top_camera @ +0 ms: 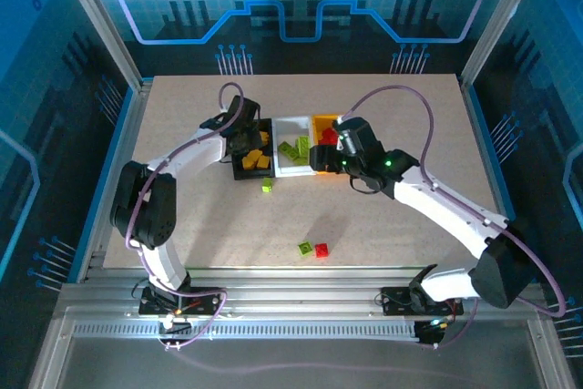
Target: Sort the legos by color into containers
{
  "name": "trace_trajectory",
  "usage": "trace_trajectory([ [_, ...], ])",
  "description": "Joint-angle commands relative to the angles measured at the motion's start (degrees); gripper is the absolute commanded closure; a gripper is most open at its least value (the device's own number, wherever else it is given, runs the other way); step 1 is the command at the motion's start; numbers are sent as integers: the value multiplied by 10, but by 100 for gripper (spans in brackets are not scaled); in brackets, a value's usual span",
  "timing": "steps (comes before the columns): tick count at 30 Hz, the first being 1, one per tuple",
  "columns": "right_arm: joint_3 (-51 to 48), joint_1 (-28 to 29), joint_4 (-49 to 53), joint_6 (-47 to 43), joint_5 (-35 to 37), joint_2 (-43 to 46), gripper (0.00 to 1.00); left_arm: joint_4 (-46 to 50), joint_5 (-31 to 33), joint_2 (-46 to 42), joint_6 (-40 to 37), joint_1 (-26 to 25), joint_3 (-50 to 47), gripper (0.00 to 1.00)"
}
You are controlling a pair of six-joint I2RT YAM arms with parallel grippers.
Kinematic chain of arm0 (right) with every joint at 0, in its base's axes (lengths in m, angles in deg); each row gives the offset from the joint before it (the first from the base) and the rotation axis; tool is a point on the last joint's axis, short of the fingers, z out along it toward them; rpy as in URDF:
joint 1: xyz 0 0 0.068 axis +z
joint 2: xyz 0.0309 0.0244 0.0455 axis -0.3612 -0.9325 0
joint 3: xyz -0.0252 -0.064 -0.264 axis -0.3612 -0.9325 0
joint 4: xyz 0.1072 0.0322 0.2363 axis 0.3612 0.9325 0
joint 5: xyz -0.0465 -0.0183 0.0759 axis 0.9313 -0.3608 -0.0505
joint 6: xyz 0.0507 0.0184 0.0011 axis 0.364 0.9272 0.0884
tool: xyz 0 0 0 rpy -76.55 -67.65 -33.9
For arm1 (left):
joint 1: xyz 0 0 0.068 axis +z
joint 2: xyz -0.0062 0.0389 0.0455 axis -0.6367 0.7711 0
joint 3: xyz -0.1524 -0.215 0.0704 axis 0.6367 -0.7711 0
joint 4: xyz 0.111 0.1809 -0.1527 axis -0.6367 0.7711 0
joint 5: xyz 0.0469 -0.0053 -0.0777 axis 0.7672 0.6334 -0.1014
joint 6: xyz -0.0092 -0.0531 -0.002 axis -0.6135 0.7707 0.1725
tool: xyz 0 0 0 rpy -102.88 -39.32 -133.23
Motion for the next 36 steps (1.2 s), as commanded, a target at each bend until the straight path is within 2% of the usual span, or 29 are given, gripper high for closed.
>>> trace_trajectory([
  [1,-20,-15,4,10,12,20,25,-4,-30,-22,-15,-15,34,65],
  [4,-30,-25,-1,15,12,25,25,1,-26,-15,-32,-56,64,64],
  [7,-37,-36,0,20,10,26,25,17,-21,28,-43,-93,112,64],
  [10,-42,-43,2,22,8,33,25,26,-16,80,-40,-105,156,64],
  [12,-46,-46,6,22,8,40,25,28,-13,108,-36,-103,177,61],
  [16,-49,-50,15,19,8,55,25,32,-23,138,-33,-103,216,39],
  [20,-53,-56,16,20,8,65,24,34,-38,114,-31,-107,219,23],
  [23,-55,-61,13,20,5,70,24,23,-47,61,-32,-115,178,19],
  [30,-68,-71,-2,25,-8,67,24,-10,-57,-87,-11,-146,-31,18],
  [36,-75,-76,-12,31,-19,54,24,-41,-36,-131,6,-190,-180,22],
])
